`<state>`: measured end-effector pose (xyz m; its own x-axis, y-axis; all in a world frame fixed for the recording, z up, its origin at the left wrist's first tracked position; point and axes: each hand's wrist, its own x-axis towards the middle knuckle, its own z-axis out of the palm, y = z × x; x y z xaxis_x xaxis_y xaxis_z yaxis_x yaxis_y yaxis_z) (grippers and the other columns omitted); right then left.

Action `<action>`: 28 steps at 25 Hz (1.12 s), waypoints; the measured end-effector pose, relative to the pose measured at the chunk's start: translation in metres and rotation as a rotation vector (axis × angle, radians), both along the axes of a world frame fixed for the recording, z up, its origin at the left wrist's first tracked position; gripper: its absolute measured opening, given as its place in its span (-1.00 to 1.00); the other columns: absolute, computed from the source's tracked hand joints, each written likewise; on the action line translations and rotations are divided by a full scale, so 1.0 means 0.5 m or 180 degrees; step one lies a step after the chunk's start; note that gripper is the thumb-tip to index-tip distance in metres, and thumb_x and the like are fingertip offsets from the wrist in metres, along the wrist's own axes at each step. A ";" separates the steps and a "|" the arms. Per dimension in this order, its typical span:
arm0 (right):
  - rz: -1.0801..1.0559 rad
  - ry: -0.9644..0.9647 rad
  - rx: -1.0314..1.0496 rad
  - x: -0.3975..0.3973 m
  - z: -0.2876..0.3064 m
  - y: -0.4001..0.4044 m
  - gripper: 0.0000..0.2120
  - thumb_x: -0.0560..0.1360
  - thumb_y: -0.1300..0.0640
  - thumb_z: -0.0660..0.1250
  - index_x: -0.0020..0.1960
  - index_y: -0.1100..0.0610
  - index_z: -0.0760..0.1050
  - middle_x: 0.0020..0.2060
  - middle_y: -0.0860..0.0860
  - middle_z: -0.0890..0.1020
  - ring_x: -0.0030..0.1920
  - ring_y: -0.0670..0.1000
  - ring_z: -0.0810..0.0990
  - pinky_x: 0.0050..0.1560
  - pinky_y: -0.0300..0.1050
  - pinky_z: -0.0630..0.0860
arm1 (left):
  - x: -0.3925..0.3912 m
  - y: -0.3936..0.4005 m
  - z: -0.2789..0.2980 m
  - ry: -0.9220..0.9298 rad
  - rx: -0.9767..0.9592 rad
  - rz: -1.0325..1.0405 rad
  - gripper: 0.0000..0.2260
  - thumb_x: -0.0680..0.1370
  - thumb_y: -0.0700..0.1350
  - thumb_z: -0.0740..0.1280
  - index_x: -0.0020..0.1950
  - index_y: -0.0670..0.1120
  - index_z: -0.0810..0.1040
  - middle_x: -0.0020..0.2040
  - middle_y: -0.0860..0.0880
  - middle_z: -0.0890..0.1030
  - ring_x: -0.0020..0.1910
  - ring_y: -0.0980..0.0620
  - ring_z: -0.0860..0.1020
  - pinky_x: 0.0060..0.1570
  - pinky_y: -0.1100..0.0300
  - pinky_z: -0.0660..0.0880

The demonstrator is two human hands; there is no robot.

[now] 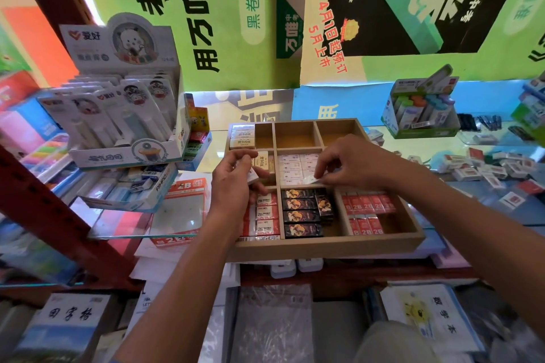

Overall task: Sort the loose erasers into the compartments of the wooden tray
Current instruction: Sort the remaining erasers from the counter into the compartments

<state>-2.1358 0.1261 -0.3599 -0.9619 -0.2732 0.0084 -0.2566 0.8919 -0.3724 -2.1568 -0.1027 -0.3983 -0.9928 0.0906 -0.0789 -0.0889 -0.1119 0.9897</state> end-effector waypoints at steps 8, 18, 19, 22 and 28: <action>0.0168 -0.0089 0.0419 0.026 -0.009 0.005 -0.80 0.55 0.14 0.32 0.11 0.02 0.66 0.05 -0.11 0.57 0.08 -0.12 0.43 0.03 -0.19 0.31 | 0.002 -0.001 0.002 -0.0015 0.0026 -0.0043 -0.80 0.69 -0.12 0.13 0.16 -0.10 0.53 -0.19 -0.15 0.66 -0.47 0.06 0.53 -0.56 0.29 0.39; -0.0925 0.0829 -0.1411 0.033 -0.019 -0.040 -0.72 0.54 0.32 0.26 0.04 -0.02 0.60 -0.09 -0.17 0.65 -0.11 -0.25 0.56 -0.17 -0.35 0.41 | 0.008 -0.005 0.005 0.0026 0.0250 -0.0083 -0.73 0.67 -0.18 0.06 0.24 0.02 0.48 -0.10 -0.16 0.70 -0.41 0.02 0.51 -0.51 0.22 0.35; -0.0983 0.0871 -0.1639 0.031 -0.016 -0.052 -0.73 0.53 0.32 0.27 0.04 0.00 0.59 -0.11 -0.15 0.65 -0.11 -0.20 0.58 -0.17 -0.34 0.45 | 0.010 -0.005 0.008 0.0026 0.0276 -0.0114 -0.74 0.69 -0.17 0.06 0.27 0.04 0.46 -0.05 -0.13 0.71 -0.39 0.02 0.54 -0.50 0.23 0.37; -0.0688 0.0826 -0.1741 0.036 -0.004 -0.097 -0.82 0.52 0.24 0.38 0.07 0.02 0.54 -0.11 -0.11 0.63 -0.19 -0.18 0.57 -0.24 -0.41 0.47 | 0.013 0.001 0.012 0.0044 0.0444 -0.0270 -0.72 0.71 -0.13 0.06 0.36 0.12 0.41 0.08 -0.01 0.70 -0.28 0.00 0.63 -0.48 0.25 0.47; -0.0228 0.1085 -0.1314 0.007 -0.036 -0.186 -0.81 0.46 0.01 0.46 0.02 0.03 0.55 -0.14 -0.13 0.62 -0.15 -0.17 0.52 -0.11 -0.18 0.52 | 0.015 -0.006 0.008 0.0152 0.0012 -0.0350 -0.78 0.68 -0.03 0.17 0.29 0.12 0.51 0.10 -0.12 0.67 -0.08 -0.05 0.69 -0.29 0.15 0.58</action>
